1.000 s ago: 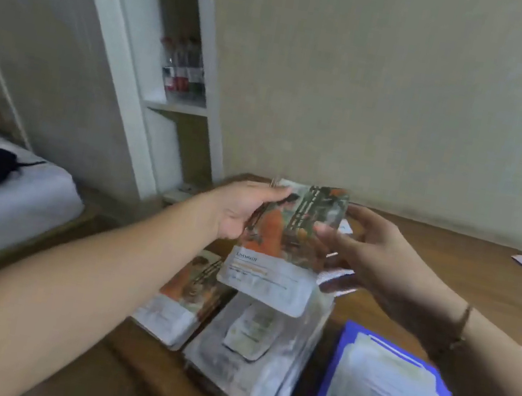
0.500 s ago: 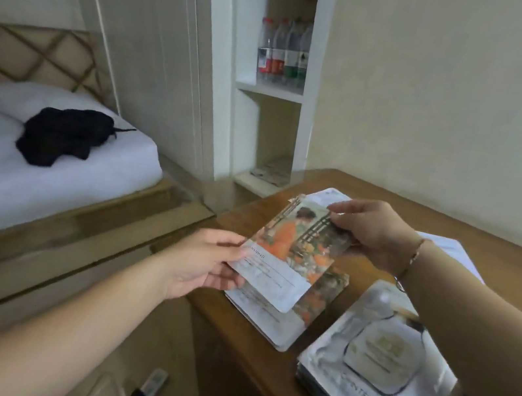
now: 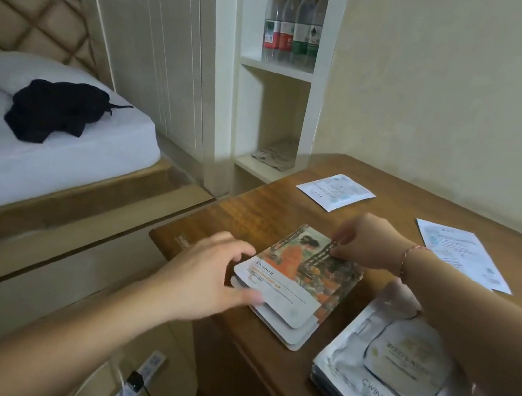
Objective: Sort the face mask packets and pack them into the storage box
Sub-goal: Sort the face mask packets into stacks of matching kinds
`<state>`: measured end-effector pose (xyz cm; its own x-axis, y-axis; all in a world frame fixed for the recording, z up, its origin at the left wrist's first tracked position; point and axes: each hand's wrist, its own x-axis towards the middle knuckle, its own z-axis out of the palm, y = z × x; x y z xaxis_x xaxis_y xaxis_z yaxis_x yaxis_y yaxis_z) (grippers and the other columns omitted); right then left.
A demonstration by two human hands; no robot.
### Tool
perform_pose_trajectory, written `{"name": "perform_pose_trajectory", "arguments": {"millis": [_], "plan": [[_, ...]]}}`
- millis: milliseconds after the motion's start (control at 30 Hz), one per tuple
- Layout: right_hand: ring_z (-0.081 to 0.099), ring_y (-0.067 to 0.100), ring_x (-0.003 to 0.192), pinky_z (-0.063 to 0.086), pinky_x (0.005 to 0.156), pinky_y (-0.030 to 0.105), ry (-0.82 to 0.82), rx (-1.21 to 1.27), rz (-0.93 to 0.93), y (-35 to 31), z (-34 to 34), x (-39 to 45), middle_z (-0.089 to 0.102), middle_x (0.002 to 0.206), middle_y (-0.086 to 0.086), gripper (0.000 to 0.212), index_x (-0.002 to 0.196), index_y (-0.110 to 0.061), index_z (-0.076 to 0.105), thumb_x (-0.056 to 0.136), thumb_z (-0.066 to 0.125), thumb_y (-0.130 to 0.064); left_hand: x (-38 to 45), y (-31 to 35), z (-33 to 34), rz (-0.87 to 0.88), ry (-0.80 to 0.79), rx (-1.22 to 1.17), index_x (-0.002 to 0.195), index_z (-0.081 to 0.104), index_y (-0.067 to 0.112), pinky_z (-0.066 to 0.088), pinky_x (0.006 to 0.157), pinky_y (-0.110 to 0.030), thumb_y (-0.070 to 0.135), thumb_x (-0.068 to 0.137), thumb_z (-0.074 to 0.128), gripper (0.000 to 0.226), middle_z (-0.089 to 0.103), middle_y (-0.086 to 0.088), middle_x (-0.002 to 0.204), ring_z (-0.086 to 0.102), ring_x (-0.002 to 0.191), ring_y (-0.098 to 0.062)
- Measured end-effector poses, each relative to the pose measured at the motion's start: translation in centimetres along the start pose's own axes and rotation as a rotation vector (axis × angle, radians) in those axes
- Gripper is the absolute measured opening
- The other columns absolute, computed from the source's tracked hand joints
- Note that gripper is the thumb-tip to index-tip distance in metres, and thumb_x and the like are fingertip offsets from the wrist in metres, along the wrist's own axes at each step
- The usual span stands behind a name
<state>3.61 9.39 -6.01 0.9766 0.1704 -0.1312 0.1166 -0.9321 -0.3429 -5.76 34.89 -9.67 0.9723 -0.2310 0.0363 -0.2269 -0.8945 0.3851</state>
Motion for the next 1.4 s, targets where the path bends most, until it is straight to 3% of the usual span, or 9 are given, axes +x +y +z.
{"name": "perform_pose_trajectory", "arguments": {"millis": [67, 133, 333, 800, 1000, 1133, 1200, 1267, 1400], "plan": [[0.062, 0.018, 0.094, 0.048, 0.069, 0.022, -0.064, -0.043, -0.015, -0.2, -0.2, -0.1, 0.069, 0.106, 0.001, 0.025, 0.109, -0.021, 0.072, 0.088, 0.067, -0.034, -0.6, 0.2, 0.5, 0.05, -0.084, 0.041, 0.146, 0.03, 0.046, 0.035, 0.112, -0.041, 0.085, 0.06, 0.063, 0.1, 0.025, 0.023, 0.15, 0.028, 0.138, -0.008], [0.061, 0.017, 0.091, 0.045, 0.062, 0.019, -0.084, -0.054, -0.027, -0.2, -0.2, -0.2, 0.069, 0.104, 0.001, 0.027, 0.109, -0.02, 0.072, 0.09, 0.065, -0.037, -0.8, 0.4, 1.0, 0.062, -0.116, 0.004, 0.148, 0.025, 0.05, 0.025, 0.118, -0.048, 0.088, 0.054, 0.063, 0.107, 0.008, 0.027, 0.158, 0.014, 0.147, -0.012], [0.06, 0.014, 0.083, 0.042, 0.058, 0.018, -0.096, -0.086, -0.042, 0.0, -0.1, -0.3, 0.069, 0.097, -0.001, 0.028, 0.106, -0.02, 0.074, 0.088, 0.066, -0.039, -1.0, 0.6, 2.0, 0.162, 0.038, -0.15, 0.131, 0.058, 0.041, 0.031, 0.116, -0.04, 0.07, 0.062, 0.077, 0.078, 0.034, 0.025, 0.15, 0.032, 0.137, -0.001], [0.058, 0.014, 0.088, 0.039, 0.058, 0.016, -0.083, -0.056, -0.059, 0.3, 0.0, -0.9, 0.067, 0.102, -0.002, 0.03, 0.115, -0.022, 0.071, 0.089, 0.066, -0.037, -1.7, 1.1, 2.8, 0.155, 0.072, -0.213, 0.125, 0.065, 0.038, 0.041, 0.111, -0.035, 0.047, 0.072, 0.081, 0.056, 0.041, 0.027, 0.145, 0.039, 0.132, 0.003], [0.058, 0.02, 0.083, 0.045, 0.066, 0.026, 0.057, 0.008, -0.057, 0.8, -0.8, -2.1, 0.068, 0.091, 0.002, 0.025, 0.097, -0.013, 0.073, 0.087, 0.066, -0.035, -1.8, 1.6, 2.2, 0.17, 0.061, -0.168, 0.134, 0.053, 0.048, 0.026, 0.118, -0.045, 0.083, 0.065, 0.061, 0.078, 0.026, 0.033, 0.153, 0.021, 0.144, 0.0], [0.065, 0.022, 0.098, 0.052, 0.086, 0.031, 0.346, 0.224, -0.03, 3.2, -4.3, -5.6, 0.074, 0.098, 0.004, 0.02, 0.098, -0.011, 0.074, 0.086, 0.065, -0.026, 0.7, 6.8, 1.4, 0.305, 0.175, -0.215, 0.128, 0.06, 0.041, 0.029, 0.116, -0.034, 0.079, 0.073, 0.052, 0.067, 0.037, 0.025, 0.149, 0.025, 0.141, 0.005], [0.066, 0.02, 0.099, 0.052, 0.081, 0.027, 0.422, 0.261, -0.013, 5.8, -5.9, -8.2, 0.075, 0.095, 0.002, 0.02, 0.099, -0.011, 0.074, 0.086, 0.066, -0.024, 2.6, 11.4, 1.5, 0.409, 0.187, -0.247, 0.122, 0.065, 0.037, 0.029, 0.114, -0.026, 0.069, 0.077, 0.058, 0.055, 0.044, 0.02, 0.145, 0.032, 0.136, 0.006], [0.068, 0.014, 0.096, 0.048, 0.073, 0.019, 0.468, 0.267, 0.04, 9.1, -7.0, -11.5, 0.073, 0.092, -0.004, 0.02, 0.102, -0.015, 0.074, 0.086, 0.066, -0.026, 4.4, 16.6, 2.1, 0.515, 0.151, -0.239, 0.119, 0.067, 0.034, 0.026, 0.111, -0.018, 0.055, 0.082, 0.068, 0.042, 0.049, 0.015, 0.143, 0.038, 0.133, 0.003], [0.069, 0.015, 0.095, 0.05, 0.086, 0.026, 0.568, 0.26, 0.245, 17.6, -8.1, -18.8, 0.075, 0.098, 0.001, 0.022, 0.102, -0.015, 0.074, 0.084, 0.069, -0.027, 6.9, 27.6, 4.8, 0.732, 0.021, -0.227, 0.115, 0.07, 0.022, 0.021, 0.1, -0.001, 0.037, 0.086, 0.073, 0.033, 0.056, 0.003, 0.138, 0.045, 0.127, -0.003]]}}
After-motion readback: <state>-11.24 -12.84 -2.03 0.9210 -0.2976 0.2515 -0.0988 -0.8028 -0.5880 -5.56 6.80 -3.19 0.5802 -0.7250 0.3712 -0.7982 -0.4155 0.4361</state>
